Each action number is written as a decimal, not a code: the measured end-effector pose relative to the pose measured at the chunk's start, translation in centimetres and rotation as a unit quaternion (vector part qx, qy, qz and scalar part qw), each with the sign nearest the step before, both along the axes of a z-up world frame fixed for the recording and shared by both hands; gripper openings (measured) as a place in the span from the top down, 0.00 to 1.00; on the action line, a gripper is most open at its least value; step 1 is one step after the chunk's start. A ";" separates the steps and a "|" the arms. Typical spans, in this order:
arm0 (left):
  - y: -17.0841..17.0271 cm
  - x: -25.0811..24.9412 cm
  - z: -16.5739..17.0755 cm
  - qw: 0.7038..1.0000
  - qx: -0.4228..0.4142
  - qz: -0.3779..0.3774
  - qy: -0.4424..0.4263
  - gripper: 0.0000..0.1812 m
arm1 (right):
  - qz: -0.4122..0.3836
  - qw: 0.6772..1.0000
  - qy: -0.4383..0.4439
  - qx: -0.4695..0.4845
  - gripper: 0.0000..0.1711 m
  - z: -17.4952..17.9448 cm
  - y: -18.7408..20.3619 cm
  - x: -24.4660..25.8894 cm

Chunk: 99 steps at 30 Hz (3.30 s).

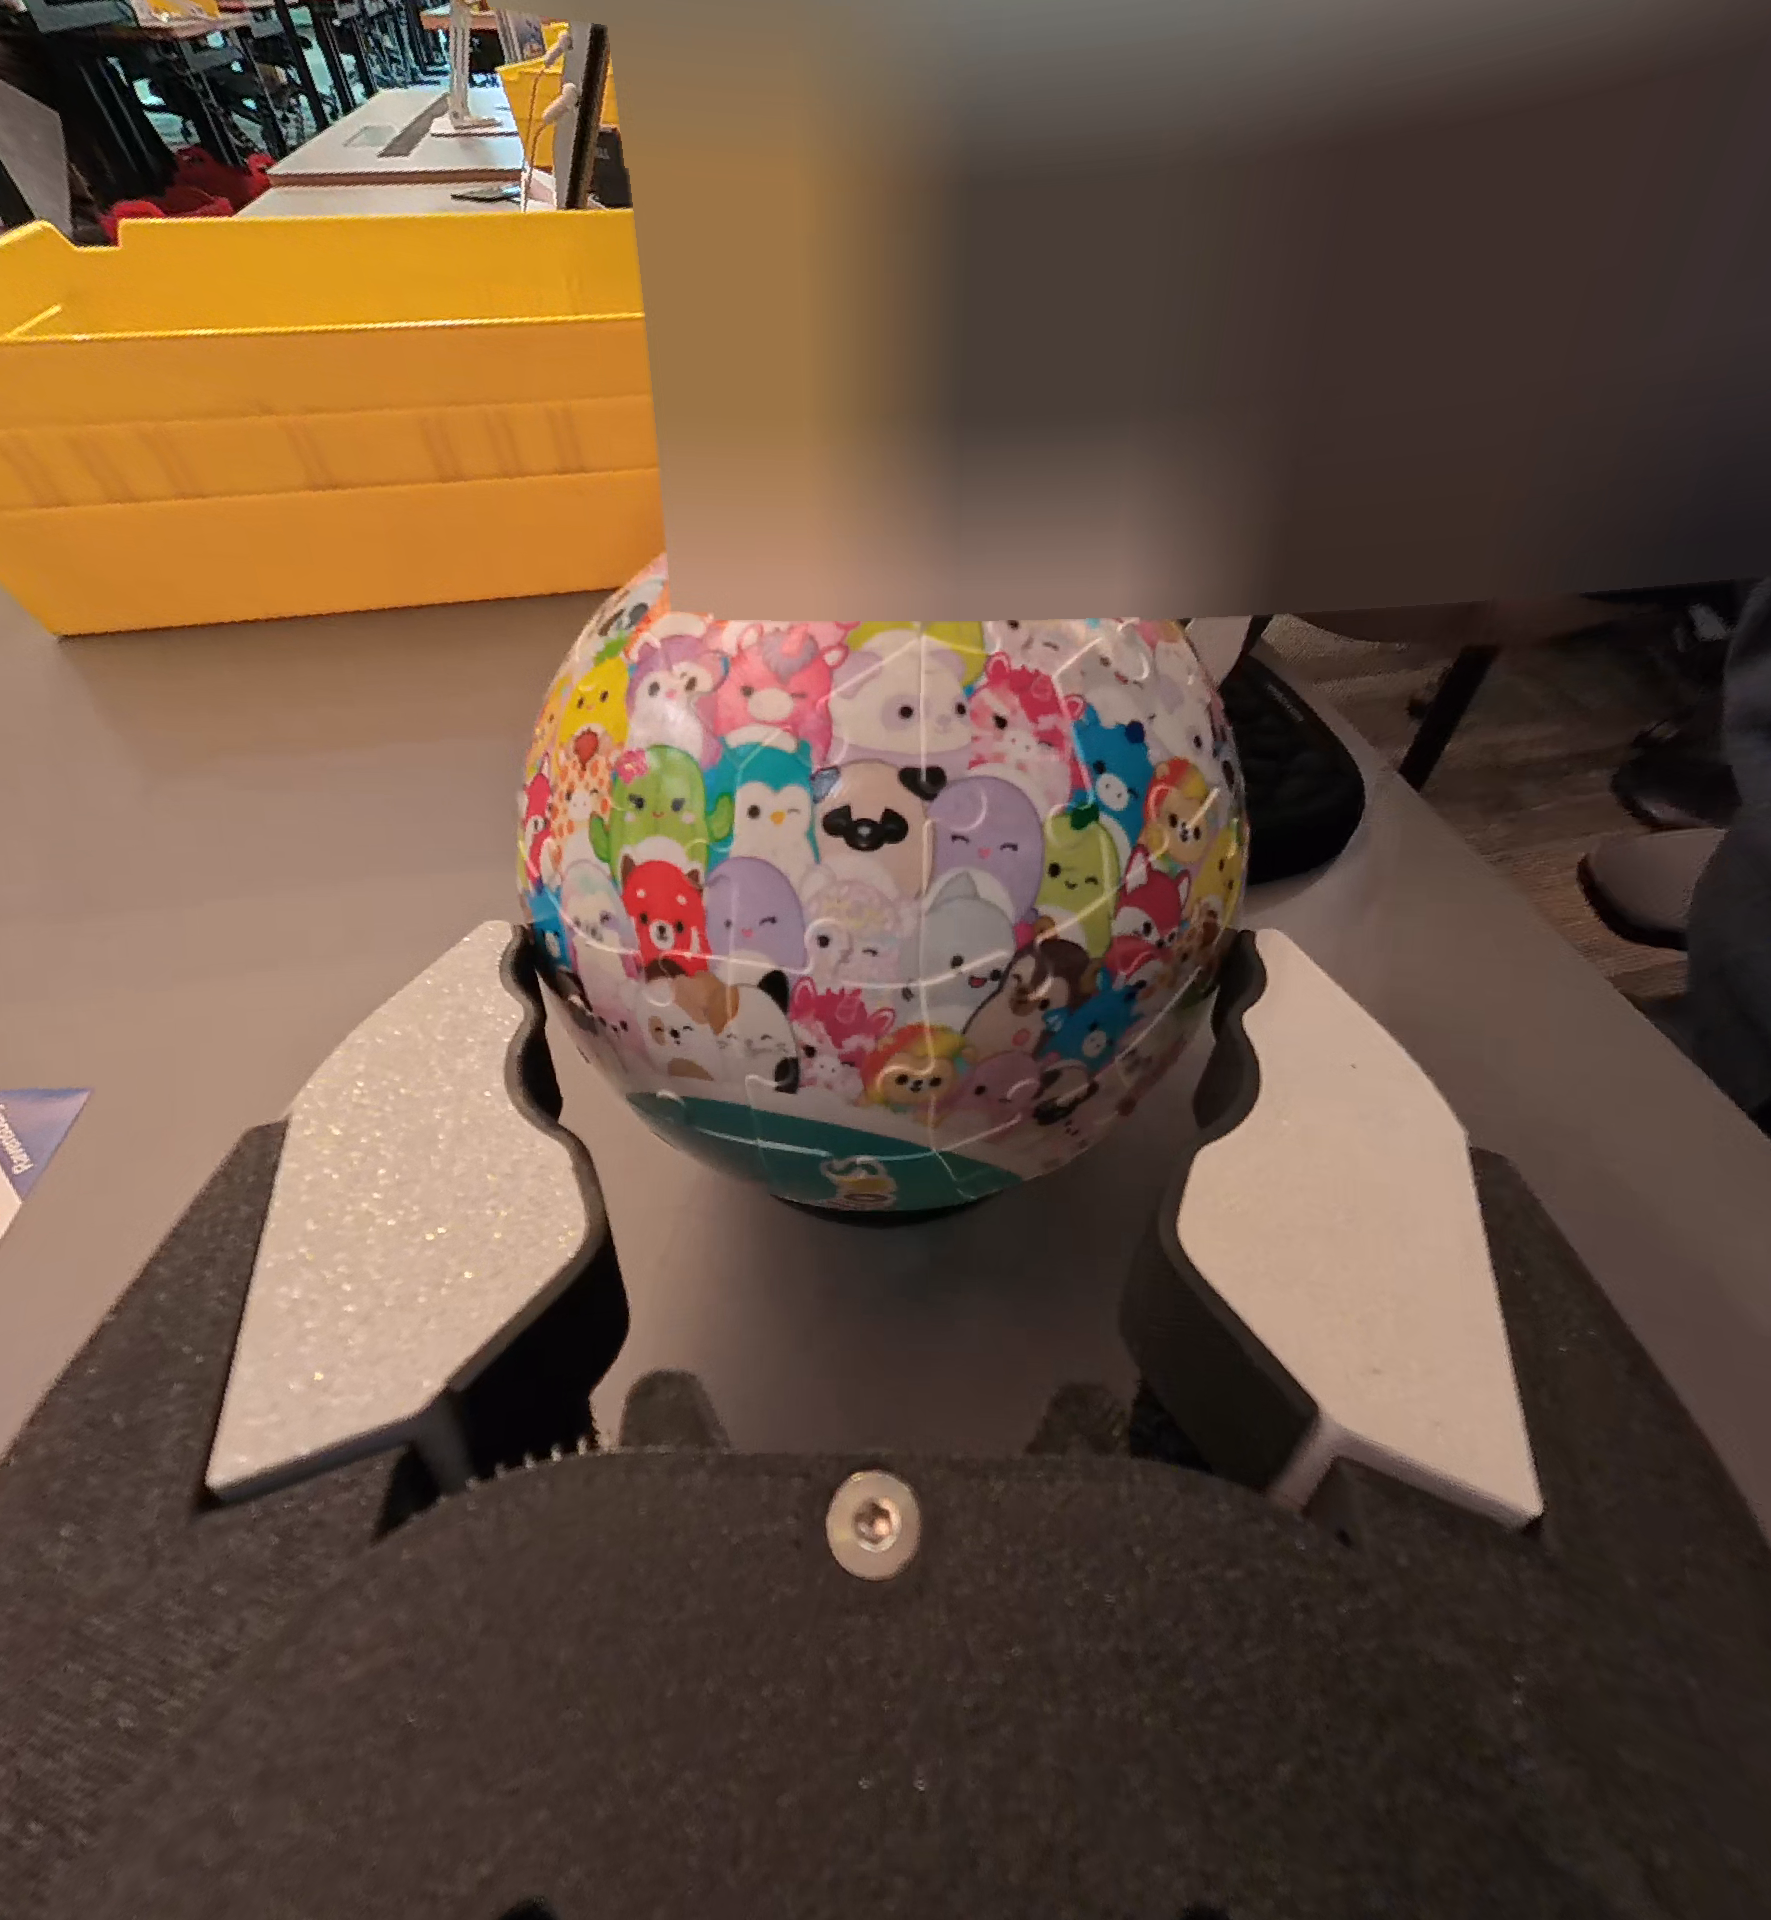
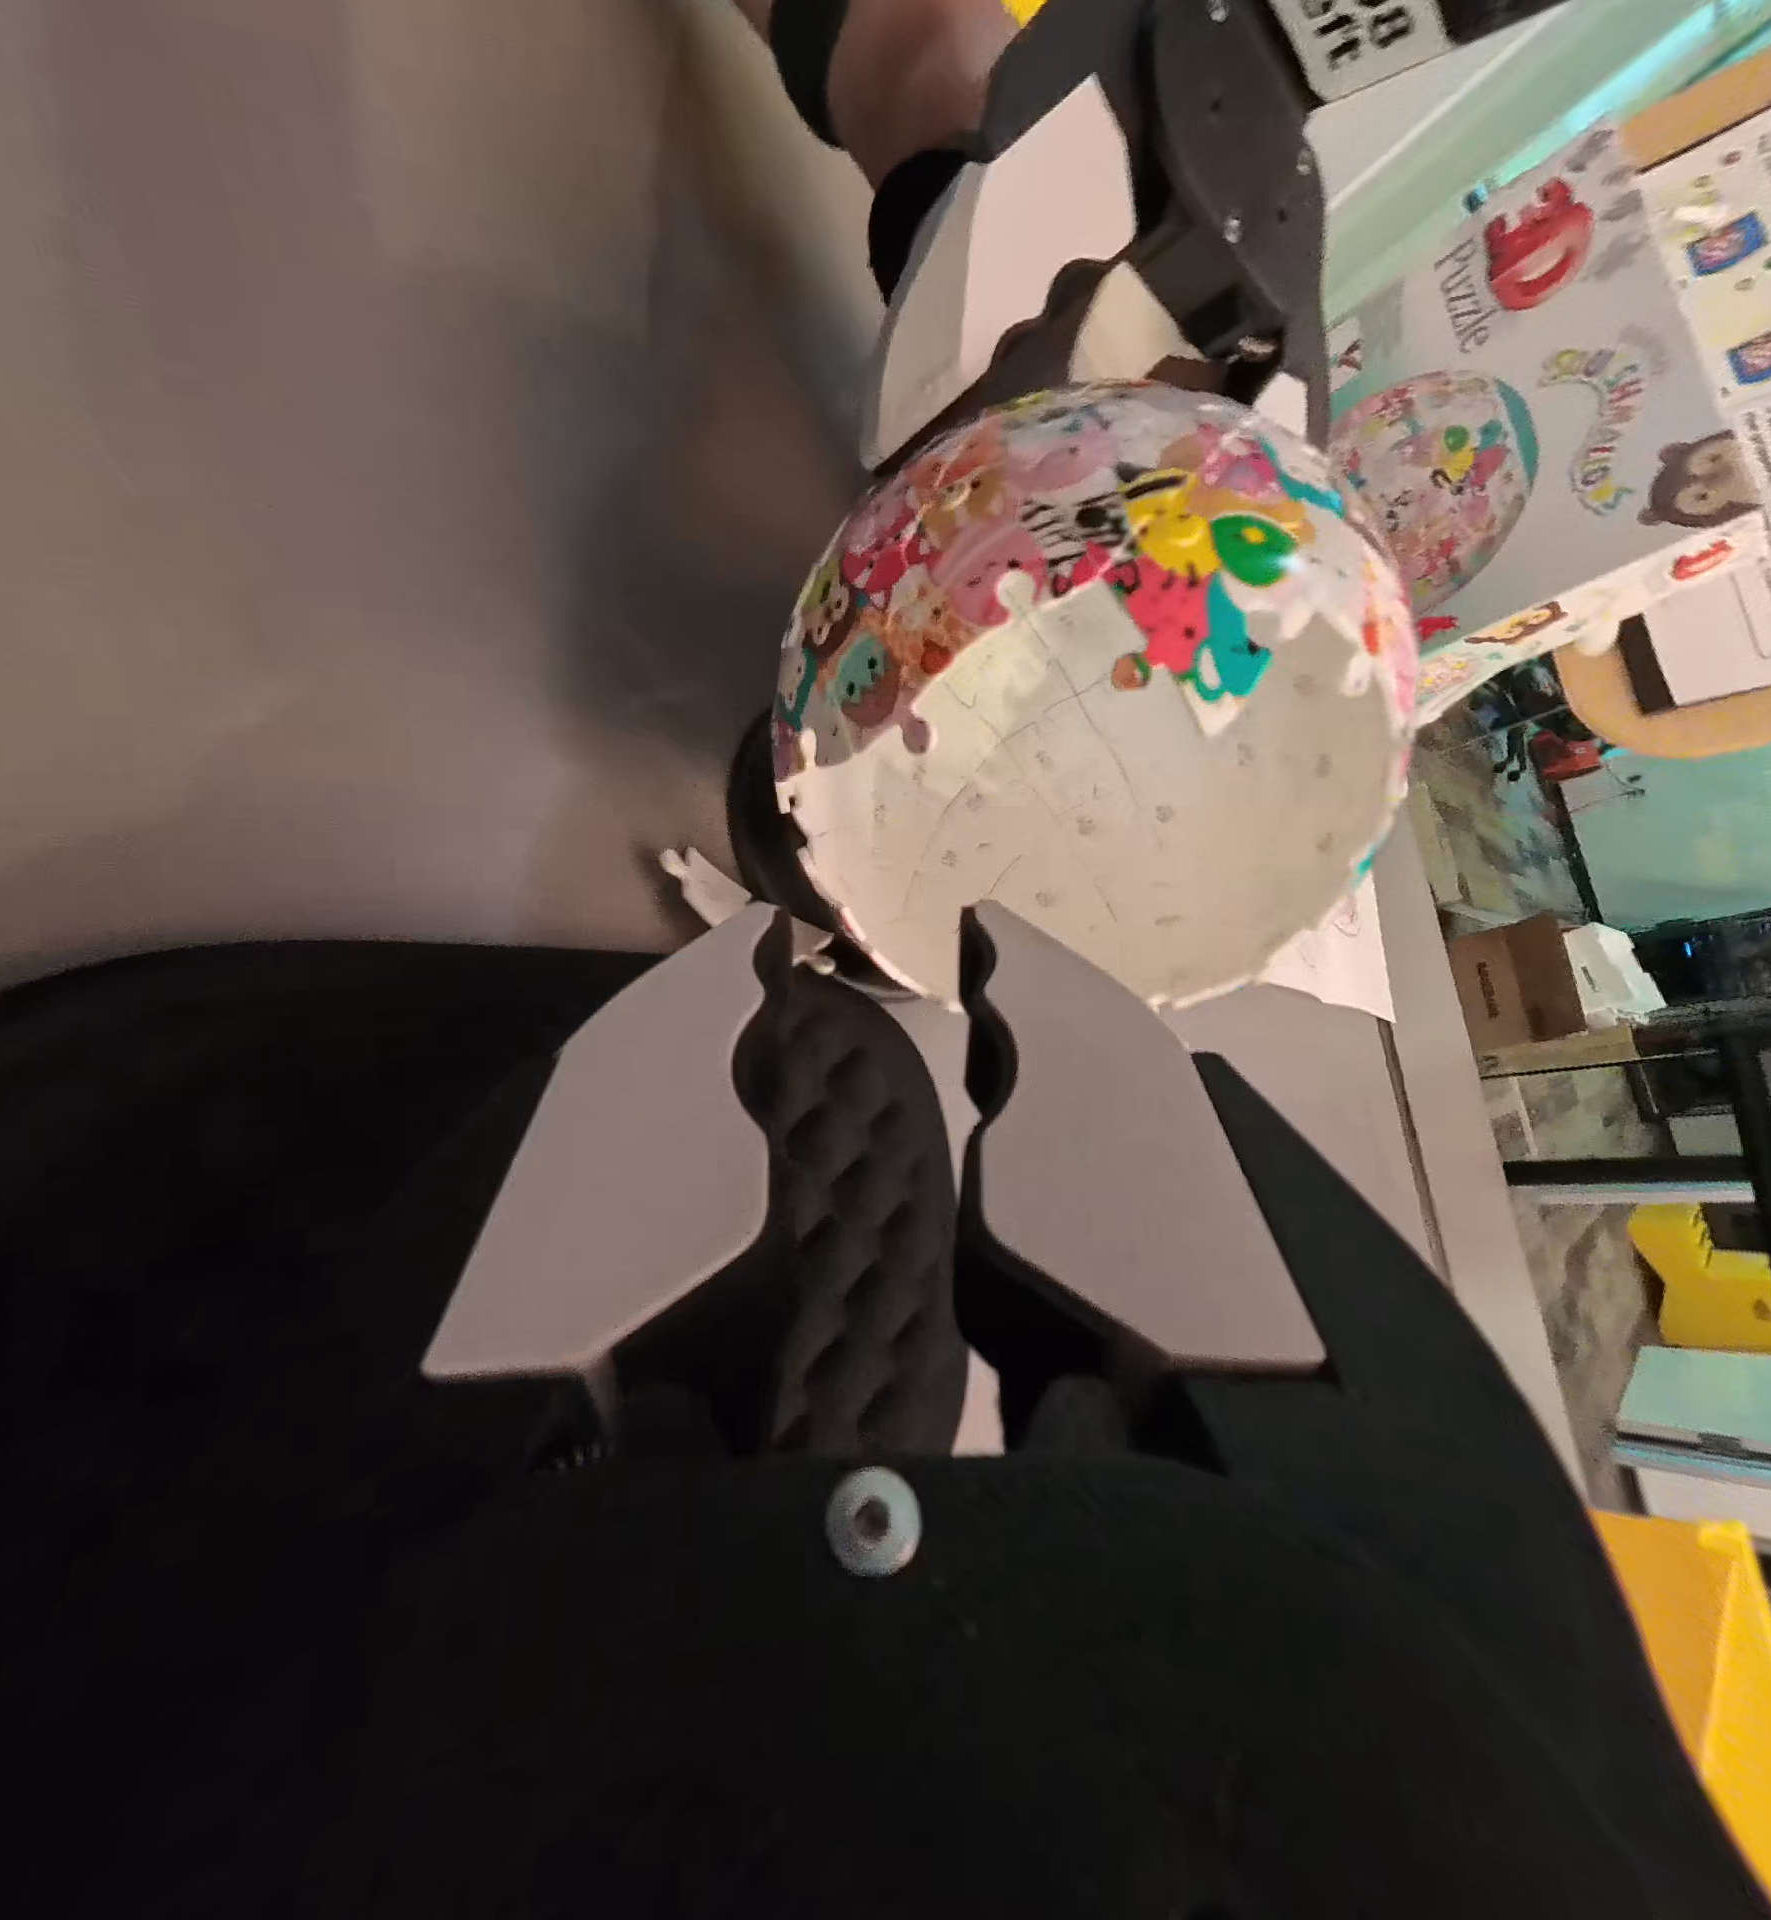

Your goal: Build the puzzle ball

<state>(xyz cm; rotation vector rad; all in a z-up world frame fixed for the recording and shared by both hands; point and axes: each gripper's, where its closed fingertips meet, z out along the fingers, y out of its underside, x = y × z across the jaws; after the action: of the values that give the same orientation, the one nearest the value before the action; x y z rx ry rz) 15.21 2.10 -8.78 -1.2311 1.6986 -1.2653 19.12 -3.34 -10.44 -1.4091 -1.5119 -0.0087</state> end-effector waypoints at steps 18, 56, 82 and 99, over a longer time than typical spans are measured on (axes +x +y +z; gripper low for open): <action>0.1 -0.5 -0.1 1.000 -0.016 -0.005 0.000 0.34 | 0.010 0.977 -0.211 0.000 0.93 -4.2 2.6 -2.0; 0.4 -2.8 2.7 0.998 0.052 0.033 -0.035 0.36 | -0.038 0.982 0.069 -0.170 0.85 -2.0 -4.5 -0.8; -7.9 -16.1 8.1 0.972 0.086 0.191 -0.105 0.42 | -0.149 0.921 -0.023 -0.359 0.84 -5.5 -3.3 -2.8; -11.4 -14.6 4.9 0.983 0.026 0.168 -0.073 0.46 | -0.122 0.933 -0.034 -0.338 0.84 -4.4 -8.2 -7.4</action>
<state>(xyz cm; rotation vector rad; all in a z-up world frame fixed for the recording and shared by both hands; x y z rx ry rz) 0.58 -9.28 -3.84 -1.2963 1.3429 -1.0711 11.69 -11.51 -14.79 -2.1586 -1.4469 0.3430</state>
